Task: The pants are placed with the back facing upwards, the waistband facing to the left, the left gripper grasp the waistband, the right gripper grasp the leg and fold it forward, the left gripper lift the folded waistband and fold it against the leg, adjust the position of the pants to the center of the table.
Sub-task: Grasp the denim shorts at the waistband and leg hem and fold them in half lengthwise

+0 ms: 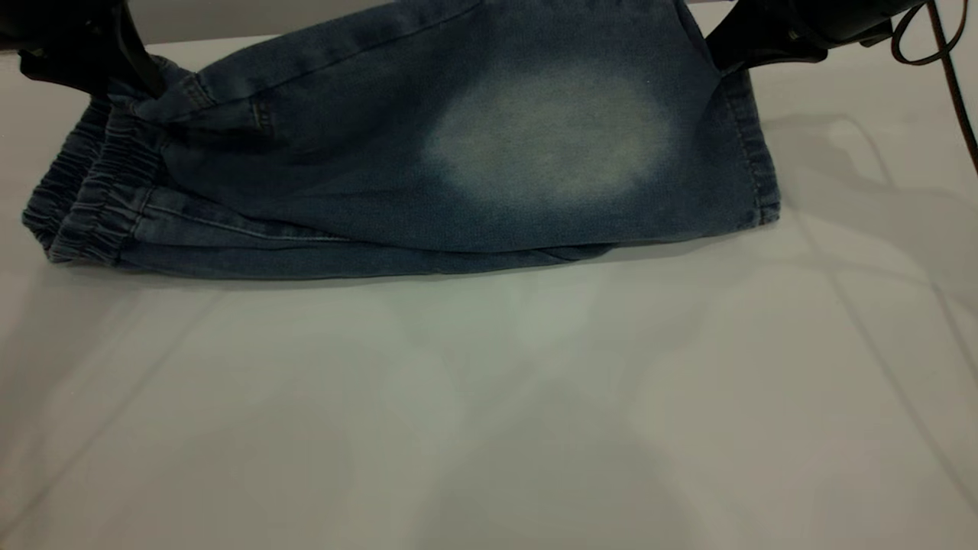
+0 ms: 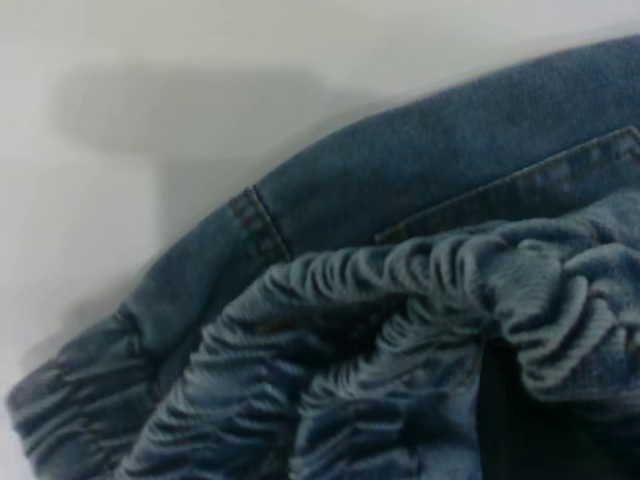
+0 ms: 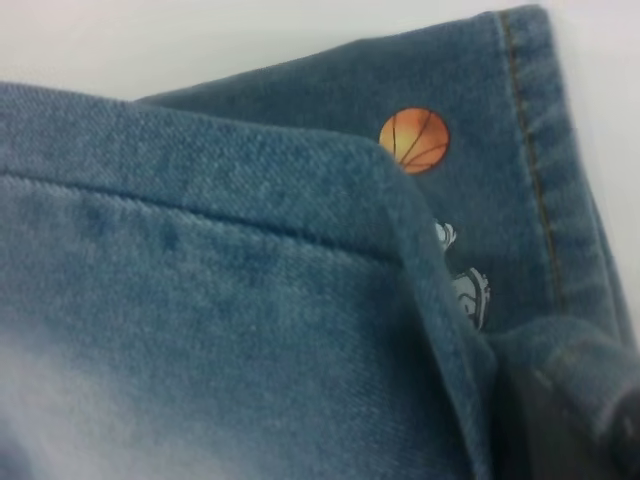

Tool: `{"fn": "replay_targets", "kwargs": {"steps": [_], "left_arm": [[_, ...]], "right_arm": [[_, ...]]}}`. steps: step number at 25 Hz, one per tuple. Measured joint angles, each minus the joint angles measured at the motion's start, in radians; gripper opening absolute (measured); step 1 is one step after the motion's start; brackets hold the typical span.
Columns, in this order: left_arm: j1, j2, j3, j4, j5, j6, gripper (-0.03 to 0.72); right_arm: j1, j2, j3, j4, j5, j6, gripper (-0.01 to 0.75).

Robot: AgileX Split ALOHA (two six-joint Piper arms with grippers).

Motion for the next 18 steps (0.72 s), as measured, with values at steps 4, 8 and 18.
{"fn": "replay_targets", "kwargs": {"steps": [4, 8, 18], "left_arm": [[0.000, 0.000, 0.000, 0.038, -0.001, 0.004, 0.148], [0.000, 0.000, 0.000, 0.056, 0.007, 0.004, 0.195], [0.000, -0.001, 0.000, 0.056, 0.090, 0.004, 0.476]], "right_arm": [[0.000, 0.000, 0.000, 0.005, 0.003, 0.001, 0.156], [0.000, 0.000, 0.000, 0.006, 0.003, 0.001, 0.334], [0.000, 0.000, 0.000, 0.012, -0.019, 0.002, 0.491]]}}
